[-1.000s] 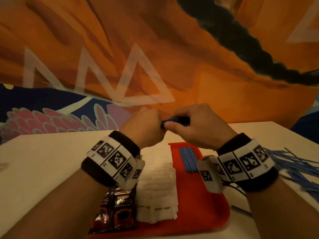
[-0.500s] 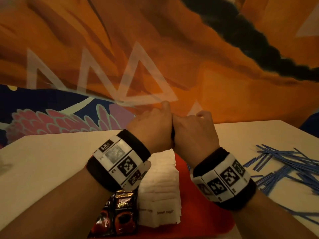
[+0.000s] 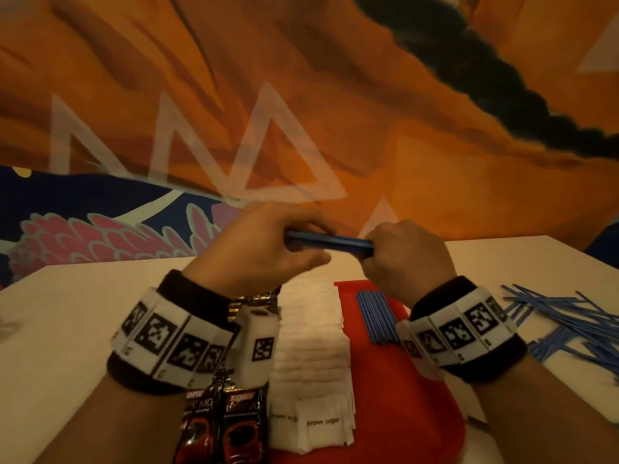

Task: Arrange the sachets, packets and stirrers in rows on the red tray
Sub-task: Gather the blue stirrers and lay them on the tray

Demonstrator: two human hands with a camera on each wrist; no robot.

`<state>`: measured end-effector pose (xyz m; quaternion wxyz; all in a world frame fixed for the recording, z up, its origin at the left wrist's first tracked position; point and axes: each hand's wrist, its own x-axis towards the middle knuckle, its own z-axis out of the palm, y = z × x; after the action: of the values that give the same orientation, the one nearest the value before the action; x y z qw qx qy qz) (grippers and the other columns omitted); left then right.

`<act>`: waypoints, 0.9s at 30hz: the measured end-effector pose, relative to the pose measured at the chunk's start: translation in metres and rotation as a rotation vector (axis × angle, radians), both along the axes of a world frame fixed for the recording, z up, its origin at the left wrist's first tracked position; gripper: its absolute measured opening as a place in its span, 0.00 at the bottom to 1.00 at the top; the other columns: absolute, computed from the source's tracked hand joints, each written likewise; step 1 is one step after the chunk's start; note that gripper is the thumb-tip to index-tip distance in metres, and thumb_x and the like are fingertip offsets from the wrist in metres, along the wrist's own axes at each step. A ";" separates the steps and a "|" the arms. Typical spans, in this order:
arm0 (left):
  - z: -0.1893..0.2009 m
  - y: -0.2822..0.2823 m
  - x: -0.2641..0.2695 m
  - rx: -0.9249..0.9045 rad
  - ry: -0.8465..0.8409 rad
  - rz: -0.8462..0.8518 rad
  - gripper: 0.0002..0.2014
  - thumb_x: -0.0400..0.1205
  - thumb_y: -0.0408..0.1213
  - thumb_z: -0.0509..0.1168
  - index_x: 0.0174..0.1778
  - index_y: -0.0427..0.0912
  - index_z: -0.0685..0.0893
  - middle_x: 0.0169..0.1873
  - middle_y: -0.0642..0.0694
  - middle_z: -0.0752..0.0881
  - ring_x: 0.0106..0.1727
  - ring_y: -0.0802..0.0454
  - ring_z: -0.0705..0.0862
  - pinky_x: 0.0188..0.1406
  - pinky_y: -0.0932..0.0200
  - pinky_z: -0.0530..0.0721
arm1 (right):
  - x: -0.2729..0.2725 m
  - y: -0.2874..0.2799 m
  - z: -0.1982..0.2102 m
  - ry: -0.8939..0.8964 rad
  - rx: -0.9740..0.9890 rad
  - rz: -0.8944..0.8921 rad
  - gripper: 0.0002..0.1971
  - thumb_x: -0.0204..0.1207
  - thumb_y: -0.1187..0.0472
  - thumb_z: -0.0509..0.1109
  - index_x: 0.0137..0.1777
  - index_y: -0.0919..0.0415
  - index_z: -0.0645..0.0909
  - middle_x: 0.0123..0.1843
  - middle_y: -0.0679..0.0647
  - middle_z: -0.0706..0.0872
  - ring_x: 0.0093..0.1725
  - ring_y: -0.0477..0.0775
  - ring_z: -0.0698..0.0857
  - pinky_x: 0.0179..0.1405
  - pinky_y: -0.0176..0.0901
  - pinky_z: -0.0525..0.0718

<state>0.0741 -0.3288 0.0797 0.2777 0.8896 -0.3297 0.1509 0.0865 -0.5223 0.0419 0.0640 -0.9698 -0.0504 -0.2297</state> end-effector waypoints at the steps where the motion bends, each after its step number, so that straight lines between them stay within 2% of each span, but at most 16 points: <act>1: -0.002 0.000 -0.002 -0.154 0.046 -0.054 0.15 0.75 0.43 0.76 0.58 0.53 0.87 0.50 0.57 0.89 0.48 0.59 0.89 0.49 0.58 0.90 | 0.000 -0.002 0.003 -0.019 0.012 -0.009 0.17 0.83 0.44 0.61 0.42 0.55 0.80 0.31 0.50 0.70 0.34 0.59 0.76 0.27 0.45 0.65; 3: -0.008 -0.006 -0.003 -0.402 0.149 -0.113 0.15 0.72 0.40 0.76 0.55 0.45 0.90 0.49 0.50 0.91 0.46 0.55 0.91 0.46 0.57 0.91 | -0.003 -0.003 0.007 -0.042 0.008 -0.005 0.17 0.83 0.43 0.61 0.40 0.54 0.78 0.31 0.50 0.70 0.35 0.58 0.76 0.31 0.45 0.69; 5: -0.014 -0.012 0.000 -0.533 0.191 -0.143 0.13 0.71 0.38 0.76 0.51 0.42 0.91 0.47 0.46 0.92 0.46 0.51 0.92 0.45 0.56 0.92 | -0.007 -0.001 0.010 -0.049 -0.005 0.004 0.16 0.84 0.43 0.61 0.39 0.52 0.74 0.31 0.49 0.69 0.35 0.58 0.76 0.32 0.46 0.70; 8: -0.018 -0.017 0.004 -0.550 0.190 -0.175 0.09 0.72 0.35 0.77 0.48 0.43 0.92 0.44 0.48 0.93 0.45 0.54 0.92 0.45 0.64 0.89 | -0.012 0.002 0.012 -0.041 -0.018 -0.002 0.15 0.84 0.43 0.60 0.43 0.52 0.76 0.32 0.49 0.68 0.37 0.58 0.77 0.34 0.46 0.72; 10: -0.020 -0.019 0.006 -0.539 0.174 -0.177 0.10 0.71 0.39 0.76 0.48 0.45 0.92 0.44 0.50 0.93 0.47 0.57 0.91 0.47 0.64 0.88 | -0.014 0.004 0.012 -0.032 -0.037 -0.001 0.13 0.84 0.45 0.60 0.49 0.53 0.80 0.35 0.50 0.70 0.39 0.57 0.78 0.36 0.46 0.74; 13: -0.024 -0.022 0.009 -0.589 0.215 -0.181 0.16 0.69 0.43 0.76 0.50 0.41 0.92 0.46 0.45 0.93 0.49 0.48 0.92 0.53 0.46 0.91 | -0.018 0.008 0.013 -0.030 -0.054 0.022 0.14 0.84 0.45 0.60 0.55 0.52 0.82 0.39 0.51 0.75 0.41 0.57 0.81 0.37 0.46 0.75; 15: -0.025 -0.021 0.011 -0.604 0.214 -0.181 0.16 0.69 0.43 0.76 0.49 0.40 0.92 0.46 0.44 0.93 0.49 0.46 0.92 0.53 0.42 0.91 | -0.021 0.007 0.015 -0.041 -0.045 0.053 0.15 0.84 0.42 0.60 0.57 0.50 0.83 0.42 0.50 0.80 0.42 0.56 0.83 0.38 0.47 0.80; 17: -0.024 -0.018 0.011 -0.613 0.190 -0.180 0.13 0.69 0.42 0.75 0.47 0.43 0.93 0.45 0.45 0.93 0.48 0.48 0.92 0.51 0.45 0.91 | -0.025 0.005 0.018 -0.048 -0.028 0.121 0.15 0.82 0.39 0.62 0.56 0.47 0.82 0.42 0.47 0.83 0.42 0.53 0.84 0.41 0.48 0.84; 20: -0.023 -0.013 0.012 -0.678 0.199 -0.206 0.10 0.69 0.39 0.75 0.44 0.42 0.93 0.43 0.44 0.93 0.45 0.47 0.92 0.46 0.55 0.92 | -0.030 -0.002 0.025 -0.053 -0.005 0.206 0.14 0.78 0.35 0.66 0.52 0.43 0.81 0.36 0.42 0.79 0.39 0.48 0.81 0.40 0.45 0.83; 23: -0.022 -0.006 0.017 -0.776 0.222 -0.246 0.07 0.67 0.39 0.75 0.39 0.45 0.94 0.43 0.42 0.93 0.48 0.44 0.92 0.44 0.58 0.91 | -0.029 -0.016 0.029 -0.106 0.016 0.254 0.23 0.69 0.29 0.66 0.54 0.45 0.82 0.39 0.42 0.84 0.38 0.45 0.82 0.42 0.49 0.86; 25: -0.020 -0.001 0.020 -0.835 0.225 -0.262 0.06 0.65 0.41 0.76 0.37 0.48 0.95 0.42 0.45 0.93 0.48 0.45 0.92 0.44 0.60 0.90 | -0.028 -0.024 0.033 -0.105 0.145 0.366 0.28 0.62 0.26 0.67 0.54 0.43 0.84 0.42 0.40 0.87 0.41 0.41 0.84 0.43 0.42 0.87; 27: -0.019 0.002 0.021 -0.885 0.234 -0.288 0.07 0.64 0.43 0.76 0.36 0.49 0.95 0.42 0.46 0.93 0.49 0.46 0.92 0.43 0.61 0.90 | -0.024 -0.028 0.033 -0.152 0.400 0.523 0.24 0.63 0.28 0.70 0.54 0.41 0.84 0.47 0.36 0.88 0.47 0.35 0.86 0.47 0.32 0.86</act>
<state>0.0949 -0.3266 0.0611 0.6832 0.6421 -0.3201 0.1356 0.0621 -0.5505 0.0751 0.3059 -0.8723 -0.2559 -0.2827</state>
